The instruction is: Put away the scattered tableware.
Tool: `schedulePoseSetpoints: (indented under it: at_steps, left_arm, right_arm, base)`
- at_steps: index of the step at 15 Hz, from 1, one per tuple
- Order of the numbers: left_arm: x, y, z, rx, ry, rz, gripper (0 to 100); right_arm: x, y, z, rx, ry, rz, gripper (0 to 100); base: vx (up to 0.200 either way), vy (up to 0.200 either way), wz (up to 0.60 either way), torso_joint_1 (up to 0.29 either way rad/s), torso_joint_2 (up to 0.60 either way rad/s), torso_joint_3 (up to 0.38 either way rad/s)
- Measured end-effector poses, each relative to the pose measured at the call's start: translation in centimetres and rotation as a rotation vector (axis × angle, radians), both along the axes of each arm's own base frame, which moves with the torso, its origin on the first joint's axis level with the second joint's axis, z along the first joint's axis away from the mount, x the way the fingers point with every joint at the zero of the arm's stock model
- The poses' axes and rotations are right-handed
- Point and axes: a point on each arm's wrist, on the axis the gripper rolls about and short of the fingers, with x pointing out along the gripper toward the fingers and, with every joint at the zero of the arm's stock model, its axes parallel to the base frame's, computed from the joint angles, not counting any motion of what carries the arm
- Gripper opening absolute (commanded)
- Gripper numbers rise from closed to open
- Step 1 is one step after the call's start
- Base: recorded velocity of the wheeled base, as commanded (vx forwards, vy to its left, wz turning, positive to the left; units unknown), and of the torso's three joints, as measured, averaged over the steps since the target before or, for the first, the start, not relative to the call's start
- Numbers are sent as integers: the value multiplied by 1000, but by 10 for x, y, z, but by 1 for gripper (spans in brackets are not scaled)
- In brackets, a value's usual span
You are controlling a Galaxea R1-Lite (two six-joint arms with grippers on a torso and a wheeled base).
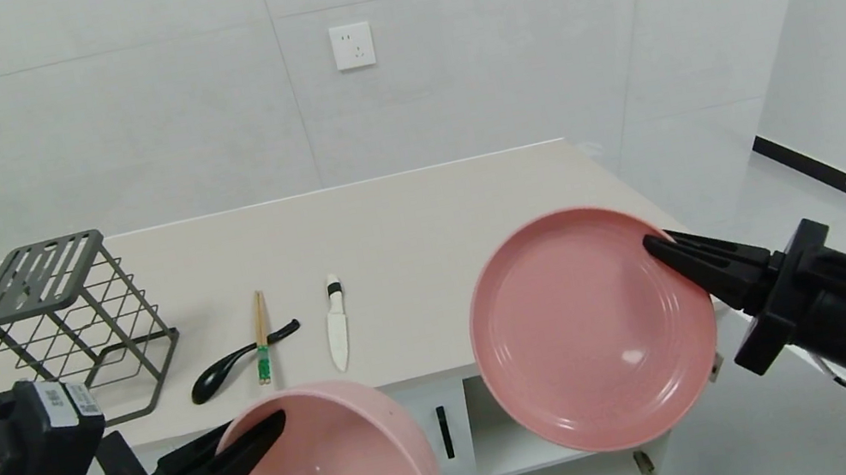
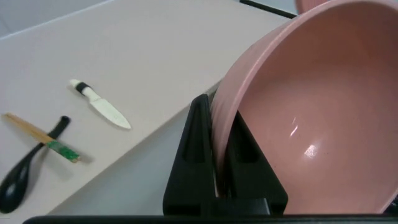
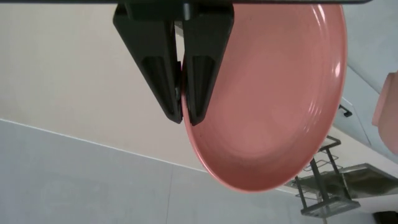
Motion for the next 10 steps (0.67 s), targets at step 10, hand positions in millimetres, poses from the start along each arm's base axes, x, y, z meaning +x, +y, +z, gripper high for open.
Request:
schedulePoseSetpoints:
  at_steps: [10]
  left_arm:
    - [0,0,-1,-7,-21,-1,0]
  right_arm:
    - [1,1,-8,-19,33,-1,0]
  base:
    - [0,0,0,-269,538,263]
